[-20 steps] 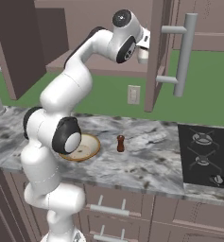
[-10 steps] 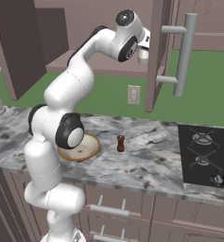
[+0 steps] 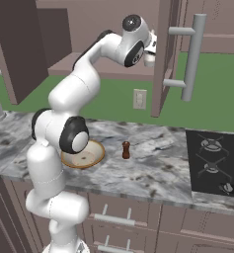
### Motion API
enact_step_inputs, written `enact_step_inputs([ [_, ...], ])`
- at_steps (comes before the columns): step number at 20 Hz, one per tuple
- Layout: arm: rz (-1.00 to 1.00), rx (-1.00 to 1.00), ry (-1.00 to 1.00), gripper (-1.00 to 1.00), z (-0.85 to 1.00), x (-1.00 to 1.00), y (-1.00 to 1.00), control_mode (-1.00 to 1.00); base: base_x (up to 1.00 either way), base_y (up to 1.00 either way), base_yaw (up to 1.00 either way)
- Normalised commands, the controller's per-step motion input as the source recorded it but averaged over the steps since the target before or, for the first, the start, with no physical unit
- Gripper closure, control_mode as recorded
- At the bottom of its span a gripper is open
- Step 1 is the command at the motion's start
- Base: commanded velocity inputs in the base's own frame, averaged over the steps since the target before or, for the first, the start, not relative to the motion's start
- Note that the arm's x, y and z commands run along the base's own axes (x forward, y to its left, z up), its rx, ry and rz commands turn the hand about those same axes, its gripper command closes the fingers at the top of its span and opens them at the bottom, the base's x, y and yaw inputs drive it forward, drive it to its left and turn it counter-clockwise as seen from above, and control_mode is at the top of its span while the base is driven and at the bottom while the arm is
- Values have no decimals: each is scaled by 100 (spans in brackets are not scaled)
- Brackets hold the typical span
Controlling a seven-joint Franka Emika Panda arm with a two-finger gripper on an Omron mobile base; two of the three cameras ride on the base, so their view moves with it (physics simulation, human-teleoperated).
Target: Retrieve the bottle and the shaker from the cabinet and place them next to the mixing bowl on the counter. Then add garlic from the fridge to the mixing bowl.
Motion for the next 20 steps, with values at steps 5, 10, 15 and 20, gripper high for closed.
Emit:
enact_step_inputs([
  [5,0,0,0,-100,0,30,-8,-100,0,0,0],
  [10,0,0,0,-100,0,32,-19,-100,0,0,0],
  [15,0,1,0,-100,0,22,-17,-100,0,0,0],
  [20,0,0,1,100,0,0,-1,-100,0,0,0],
])
